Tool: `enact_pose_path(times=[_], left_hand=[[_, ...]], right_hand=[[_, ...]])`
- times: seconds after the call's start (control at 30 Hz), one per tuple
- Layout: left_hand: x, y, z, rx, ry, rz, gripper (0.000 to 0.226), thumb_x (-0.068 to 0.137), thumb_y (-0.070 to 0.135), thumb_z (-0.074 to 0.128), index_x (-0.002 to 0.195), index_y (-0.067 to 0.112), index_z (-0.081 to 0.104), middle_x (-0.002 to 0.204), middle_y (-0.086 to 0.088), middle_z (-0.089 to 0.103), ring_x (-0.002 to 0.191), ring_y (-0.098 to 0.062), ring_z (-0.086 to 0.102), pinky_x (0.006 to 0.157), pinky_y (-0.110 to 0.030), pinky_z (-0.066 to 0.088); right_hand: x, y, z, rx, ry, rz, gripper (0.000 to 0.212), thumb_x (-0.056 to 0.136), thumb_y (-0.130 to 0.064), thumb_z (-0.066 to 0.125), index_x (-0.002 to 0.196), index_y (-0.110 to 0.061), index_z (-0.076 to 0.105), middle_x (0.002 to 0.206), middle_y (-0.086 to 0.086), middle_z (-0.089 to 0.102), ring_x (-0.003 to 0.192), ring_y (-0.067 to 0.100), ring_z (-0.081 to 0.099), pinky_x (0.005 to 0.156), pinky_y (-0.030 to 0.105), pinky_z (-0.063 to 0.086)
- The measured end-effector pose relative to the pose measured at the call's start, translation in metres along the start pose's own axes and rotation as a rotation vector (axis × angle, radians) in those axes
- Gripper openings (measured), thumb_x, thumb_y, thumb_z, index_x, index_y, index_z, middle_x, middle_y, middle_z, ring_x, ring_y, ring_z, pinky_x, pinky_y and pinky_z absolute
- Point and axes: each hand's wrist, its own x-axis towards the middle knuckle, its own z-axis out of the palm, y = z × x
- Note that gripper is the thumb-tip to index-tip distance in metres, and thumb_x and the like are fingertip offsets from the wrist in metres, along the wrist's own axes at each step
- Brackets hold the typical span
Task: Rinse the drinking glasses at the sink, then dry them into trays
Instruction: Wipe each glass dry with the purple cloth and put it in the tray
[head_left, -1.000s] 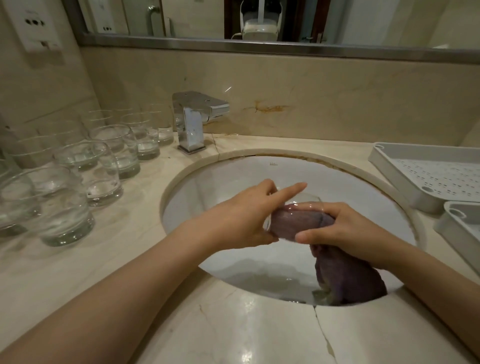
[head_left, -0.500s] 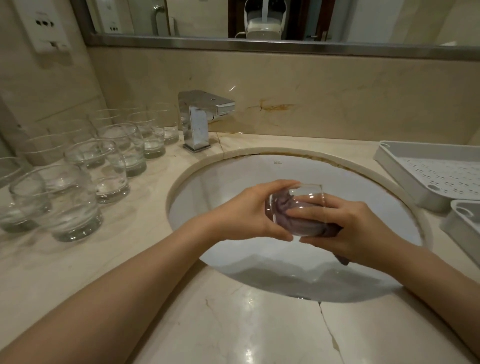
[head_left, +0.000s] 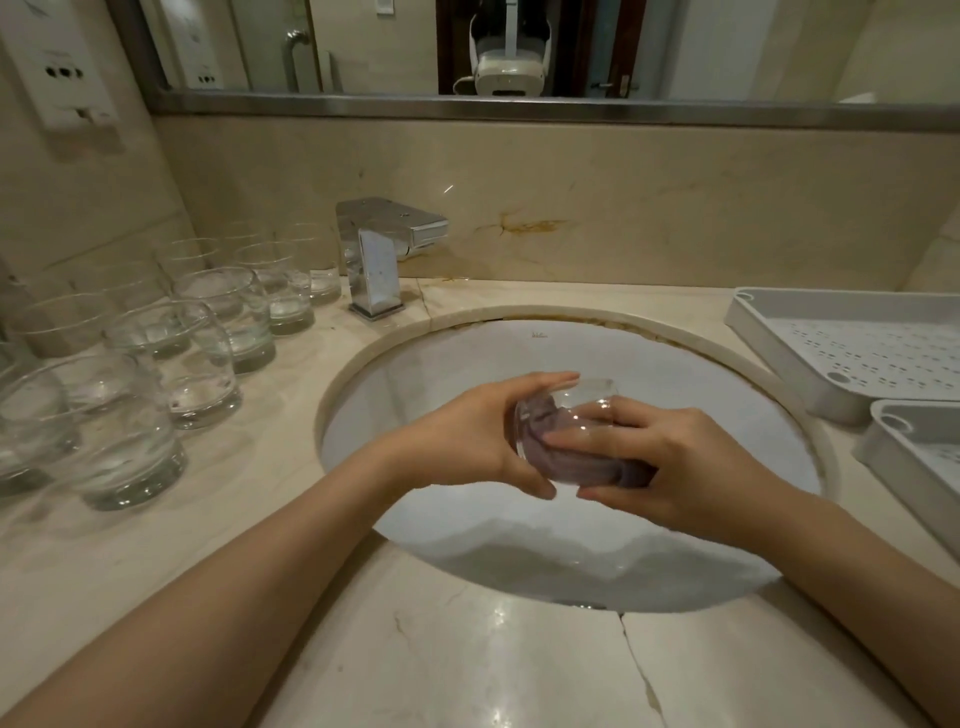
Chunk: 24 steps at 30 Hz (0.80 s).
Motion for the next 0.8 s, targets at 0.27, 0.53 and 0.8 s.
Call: enact_pose_path(times=[0.27, 0.53, 0.8], left_hand=[[-0.002, 0.001, 0.016, 0.357, 0.108, 0.074, 0.095, 0.075, 0.019, 0.08, 0.151, 0.031, 0.023, 0.119, 0.005, 0.042, 0.114, -0.013, 0.047, 0.098, -0.022, 0.04], [-0.002, 0.01, 0.009, 0.522, 0.165, 0.214, 0.098, 0.074, 0.016, 0.081, 0.151, 0.029, 0.022, 0.127, -0.002, 0.044, 0.113, -0.018, 0.048, 0.096, -0.031, 0.045], [-0.001, -0.003, 0.018, 0.391, -0.044, 0.065, 0.093, 0.074, 0.03, 0.082, 0.149, 0.029, 0.027, 0.14, 0.001, 0.048, 0.124, -0.012, 0.049, 0.102, -0.023, 0.04]], right_hand=[[0.004, -0.005, -0.003, 0.604, -0.037, 0.391, 0.043, 0.069, -0.03, 0.082, 0.108, -0.038, 0.067, 0.1, -0.013, 0.071, 0.085, 0.002, 0.067, 0.073, 0.014, 0.05], [0.011, -0.013, -0.012, 0.818, -0.031, 0.536, 0.039, 0.071, -0.016, 0.083, 0.103, -0.033, 0.071, 0.086, -0.007, 0.074, 0.07, 0.005, 0.067, 0.065, 0.022, 0.051], [0.002, -0.001, 0.001, 0.266, -0.268, 0.278, 0.052, 0.071, -0.038, 0.078, 0.121, -0.045, 0.062, 0.109, -0.016, 0.067, 0.098, 0.01, 0.063, 0.083, 0.037, 0.053]])
